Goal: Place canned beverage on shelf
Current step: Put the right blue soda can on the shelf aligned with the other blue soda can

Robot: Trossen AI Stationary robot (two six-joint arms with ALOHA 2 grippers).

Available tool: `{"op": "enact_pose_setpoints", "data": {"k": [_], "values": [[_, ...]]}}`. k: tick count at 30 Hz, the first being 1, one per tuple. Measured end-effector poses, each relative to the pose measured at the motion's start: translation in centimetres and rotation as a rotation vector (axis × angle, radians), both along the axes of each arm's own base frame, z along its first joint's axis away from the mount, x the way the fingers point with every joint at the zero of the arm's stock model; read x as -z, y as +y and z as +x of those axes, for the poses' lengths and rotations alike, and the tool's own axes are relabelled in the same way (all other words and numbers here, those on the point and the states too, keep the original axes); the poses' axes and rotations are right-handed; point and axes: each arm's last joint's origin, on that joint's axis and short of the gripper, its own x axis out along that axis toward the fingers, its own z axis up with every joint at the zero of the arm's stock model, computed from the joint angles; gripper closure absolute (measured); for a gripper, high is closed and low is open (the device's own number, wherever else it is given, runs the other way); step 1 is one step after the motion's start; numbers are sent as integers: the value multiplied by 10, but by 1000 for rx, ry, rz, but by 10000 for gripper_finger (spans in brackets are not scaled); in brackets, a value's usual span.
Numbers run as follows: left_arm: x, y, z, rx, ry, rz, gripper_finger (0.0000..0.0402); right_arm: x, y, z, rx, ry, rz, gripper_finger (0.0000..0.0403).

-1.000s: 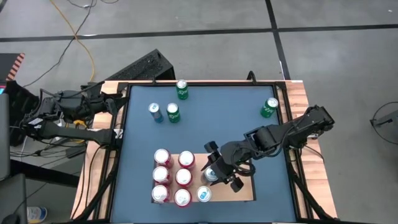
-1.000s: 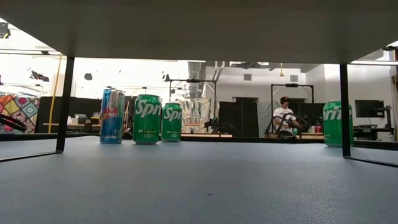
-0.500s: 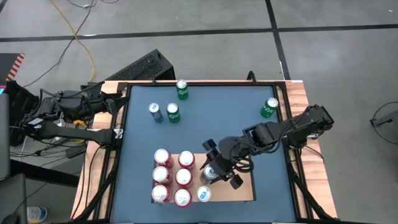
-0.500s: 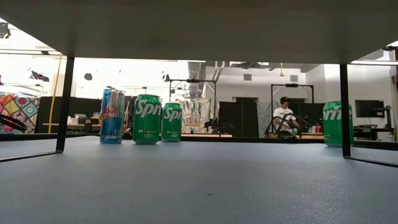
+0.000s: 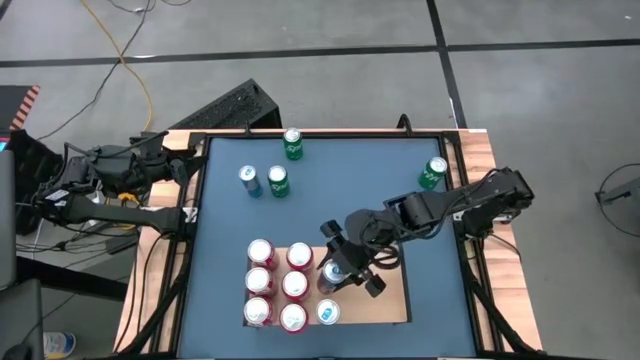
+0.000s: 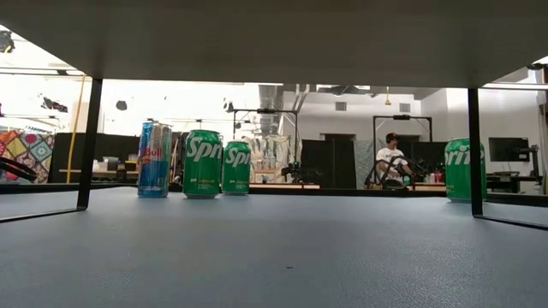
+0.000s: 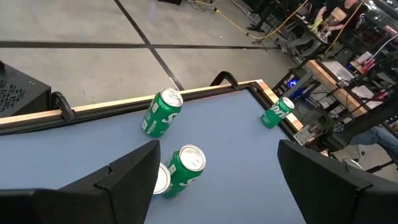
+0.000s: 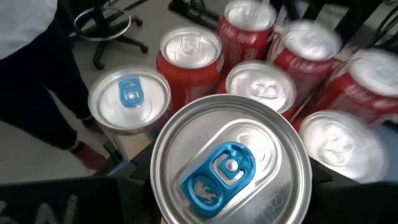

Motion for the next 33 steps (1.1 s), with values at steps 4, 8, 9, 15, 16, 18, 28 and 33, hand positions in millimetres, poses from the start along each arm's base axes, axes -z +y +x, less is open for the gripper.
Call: {"op": "enact_pose_setpoints", "data": {"k": [4,8,9,15,16,18,28,33], "values": [[0,0,0,1,1,3,93,9,3,6,-31,36,23,188],[0,0,0,1,0,3,93,12,3,6,-45,61,27,188],[0,0,0,1,-1,3,93,12,4,6,-46,54,28,188],[0,0,0,-3,0,5,93,12,0,7,-30,53,23,188],[0,0,0,-3,0,5,93,12,0,7,-29,63,21,188],[0,0,0,-3,0,5,93,12,0,7,-33,59,25,188],[0,0,0,-2,1,5,93,12,0,7,-24,57,20,159],[0,0,0,-2,2,5,93,11,-1,9,-19,47,26,158]]}}
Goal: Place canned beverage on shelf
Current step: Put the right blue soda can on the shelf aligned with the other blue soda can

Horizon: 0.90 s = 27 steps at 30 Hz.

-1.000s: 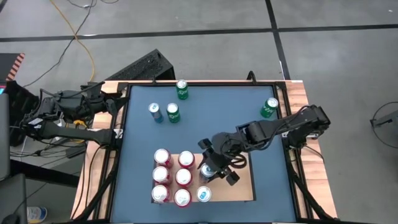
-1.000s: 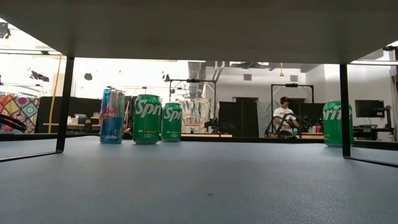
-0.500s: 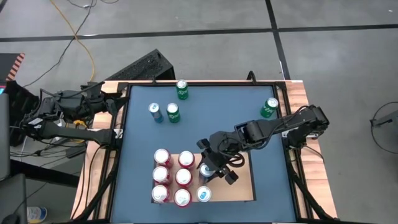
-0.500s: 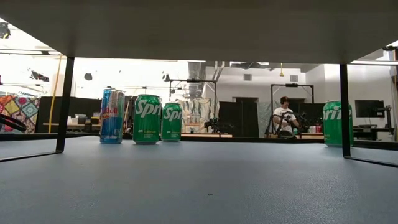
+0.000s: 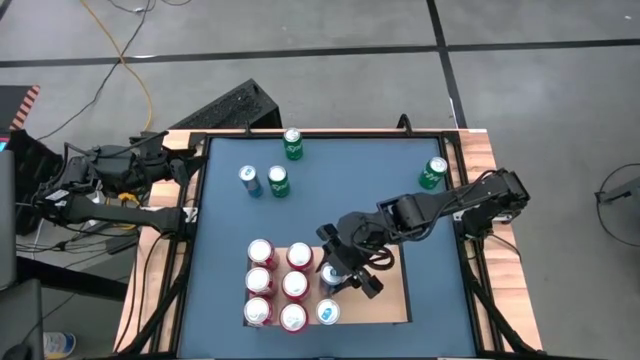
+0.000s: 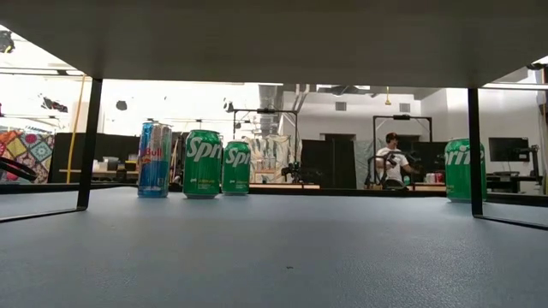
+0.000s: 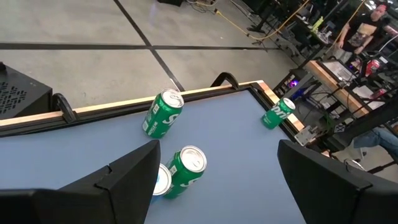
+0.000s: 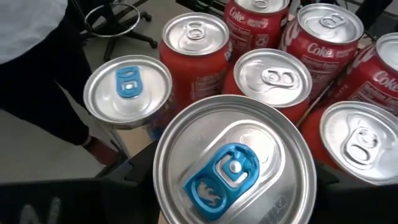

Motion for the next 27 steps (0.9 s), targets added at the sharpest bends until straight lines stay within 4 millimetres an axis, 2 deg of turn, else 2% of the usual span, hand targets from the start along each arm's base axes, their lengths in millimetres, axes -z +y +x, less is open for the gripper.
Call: {"op": "enact_pose_setpoints", "data": {"k": [16,27], "values": [[0,0,0,5,10,13,93,12,-1,10,6,49,20,157],[0,0,0,6,13,16,93,11,-2,10,4,36,25,157]]}}
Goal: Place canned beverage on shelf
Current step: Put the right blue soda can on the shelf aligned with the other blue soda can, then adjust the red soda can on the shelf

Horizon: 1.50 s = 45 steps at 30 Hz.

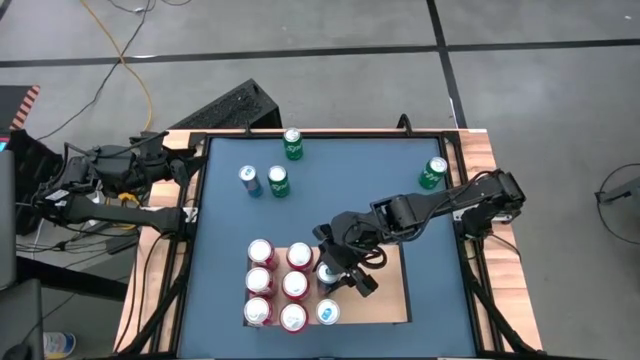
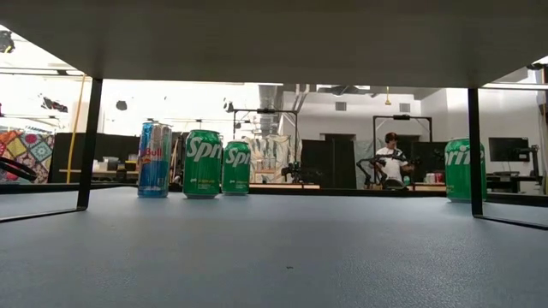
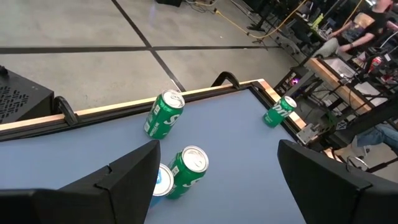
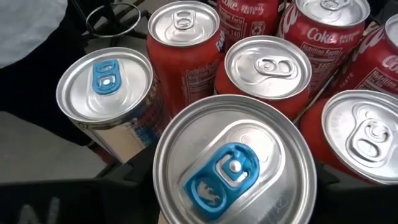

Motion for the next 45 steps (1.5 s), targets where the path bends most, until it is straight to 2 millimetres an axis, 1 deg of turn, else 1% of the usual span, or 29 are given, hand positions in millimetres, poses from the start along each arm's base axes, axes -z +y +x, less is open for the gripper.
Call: {"op": "enact_pose_setpoints", "data": {"k": [4,12,21,26,32,35,39,42,45], "values": [[0,0,0,2,5,6,93,0,0,0,-1,2,0,155],[0,0,0,2,4,6,93,-1,0,0,0,-3,4,132],[0,0,0,2,4,6,93,-1,-1,0,5,-3,1,131],[0,0,0,2,5,6,93,-14,-3,-8,21,-32,30,131],[0,0,0,9,4,4,93,-17,-5,-12,30,-11,29,131],[0,-1,1,47,11,13,93,-31,-8,-17,66,-27,-14,131],[-6,-4,6,168,-22,44,93,-54,-14,-29,136,3,-106,131],[-14,-5,14,255,-30,73,97,-71,-19,-36,208,-26,-158,134],[-21,-7,28,330,4,87,116,-87,-17,-42,246,-66,-188,148]]}}
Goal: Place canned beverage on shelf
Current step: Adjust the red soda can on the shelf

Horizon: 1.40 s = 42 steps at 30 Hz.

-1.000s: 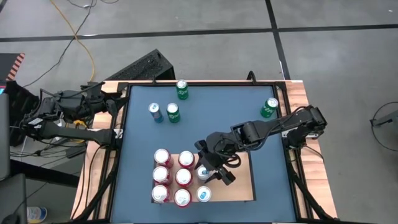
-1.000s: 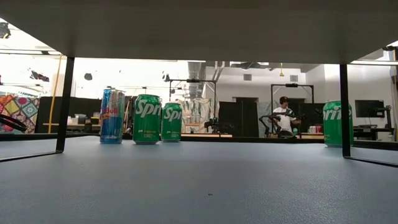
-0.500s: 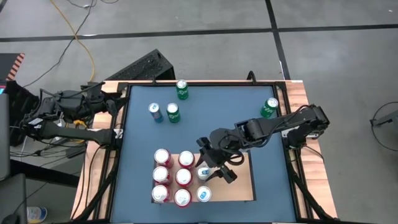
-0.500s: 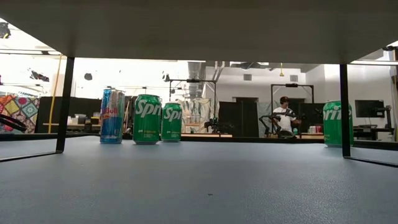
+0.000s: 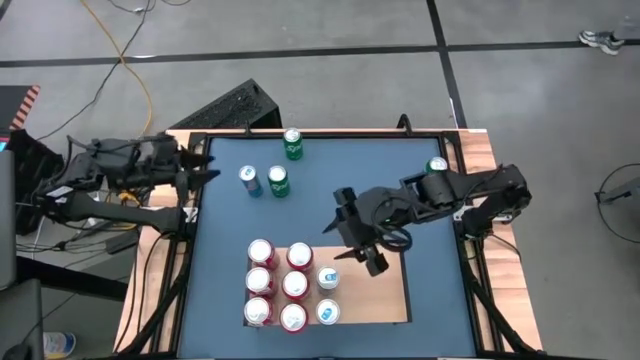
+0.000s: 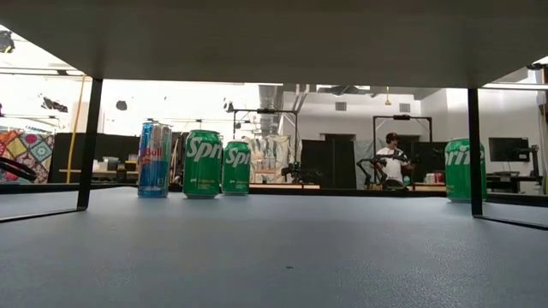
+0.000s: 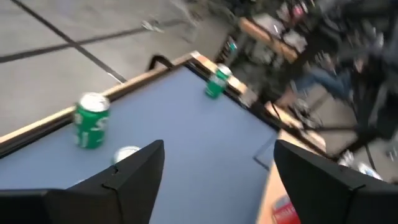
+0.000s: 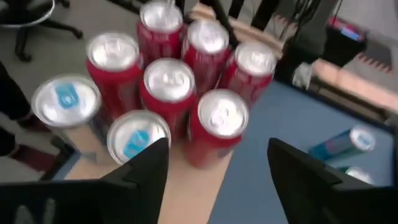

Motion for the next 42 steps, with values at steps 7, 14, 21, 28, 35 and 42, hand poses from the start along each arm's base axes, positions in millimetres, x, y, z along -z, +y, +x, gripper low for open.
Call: {"op": "enact_pose_setpoints", "data": {"k": [7,14,21,28,35,42], "values": [[-24,-7,43,193,78,26,182,-26,10,-13,60,-103,-42,214],[-72,-25,59,277,123,121,283,-15,5,-10,174,-40,-121,345],[-111,-34,50,285,32,178,375,1,-4,14,22,24,-65,398],[-115,-38,42,265,8,185,397,25,-24,22,-24,74,8,403],[-115,-40,44,219,17,202,401,57,-33,20,-44,64,77,403],[-114,-40,45,204,12,183,401,80,-36,24,-88,39,136,403]]}}
